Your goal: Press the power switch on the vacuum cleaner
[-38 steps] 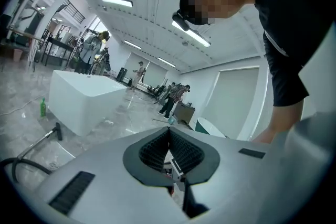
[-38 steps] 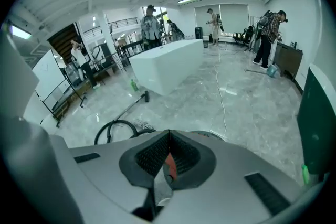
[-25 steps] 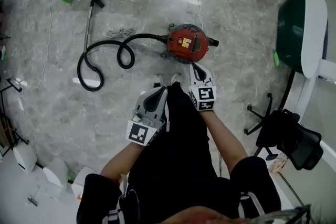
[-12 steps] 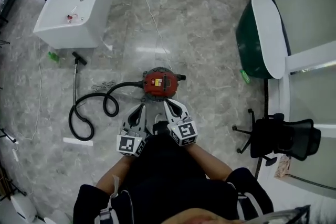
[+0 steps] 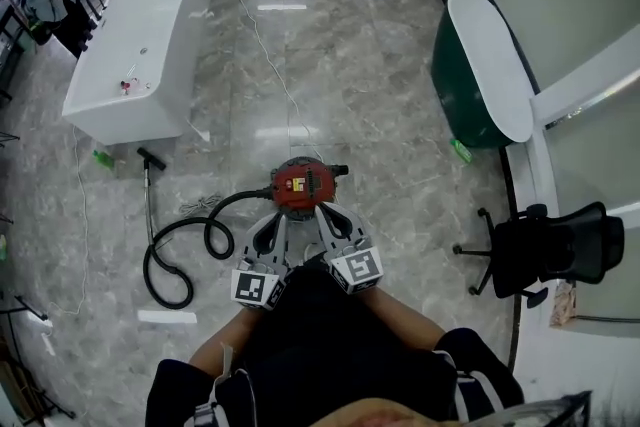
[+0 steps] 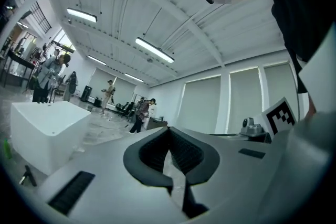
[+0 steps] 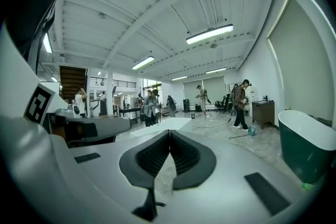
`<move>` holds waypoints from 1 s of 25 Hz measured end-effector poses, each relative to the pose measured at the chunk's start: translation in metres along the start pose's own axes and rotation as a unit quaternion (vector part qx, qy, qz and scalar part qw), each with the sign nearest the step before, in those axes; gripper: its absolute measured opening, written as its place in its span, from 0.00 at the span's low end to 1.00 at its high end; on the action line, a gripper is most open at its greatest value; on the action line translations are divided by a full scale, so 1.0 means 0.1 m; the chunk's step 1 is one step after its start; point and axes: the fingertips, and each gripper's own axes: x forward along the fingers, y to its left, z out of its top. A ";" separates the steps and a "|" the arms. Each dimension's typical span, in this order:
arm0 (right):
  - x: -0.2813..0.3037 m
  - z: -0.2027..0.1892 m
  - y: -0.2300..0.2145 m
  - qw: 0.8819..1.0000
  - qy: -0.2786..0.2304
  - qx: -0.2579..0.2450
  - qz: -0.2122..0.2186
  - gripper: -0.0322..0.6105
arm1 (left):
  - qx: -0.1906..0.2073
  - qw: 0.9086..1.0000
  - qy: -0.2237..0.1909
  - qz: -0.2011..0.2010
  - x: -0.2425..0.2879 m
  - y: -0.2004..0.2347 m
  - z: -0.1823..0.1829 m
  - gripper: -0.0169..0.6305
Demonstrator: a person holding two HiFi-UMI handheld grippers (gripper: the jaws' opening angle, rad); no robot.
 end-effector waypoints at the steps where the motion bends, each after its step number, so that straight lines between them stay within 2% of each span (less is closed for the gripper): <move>1: -0.01 0.05 -0.01 1.000 -0.012 -0.003 0.000 0.08 | 0.005 1.000 0.002 -0.012 0.03 -0.06 0.01 0.06; 4: -0.05 0.14 0.00 0.999 -0.032 -0.013 0.003 0.08 | 0.022 0.999 0.001 -0.034 0.09 -0.18 0.07 0.06; 8: -0.10 0.28 -0.05 0.999 -0.046 -0.011 -0.016 0.08 | 0.026 0.999 -0.001 -0.033 0.13 -0.13 0.06 0.06; 11: -0.05 0.29 -0.07 0.998 -0.065 -0.014 -0.015 0.08 | 0.026 0.999 -0.003 -0.028 0.17 -0.05 0.10 0.06; 16: -0.02 0.31 -0.08 0.998 -0.067 -0.014 -0.019 0.08 | 0.036 0.999 0.005 -0.023 0.18 -0.01 0.09 0.06; 18: 0.01 0.31 -0.03 0.997 -0.066 -0.021 -0.014 0.08 | 0.033 0.999 0.011 -0.014 0.19 0.02 0.12 0.06; 21: 0.04 0.28 0.06 0.998 -0.062 -0.032 -0.008 0.08 | 0.030 0.999 0.009 -0.021 0.15 0.06 0.04 0.06; 25: 0.07 0.32 0.11 0.999 -0.044 -0.026 -0.019 0.08 | 0.023 1.000 0.005 -0.019 0.11 0.12 0.09 0.06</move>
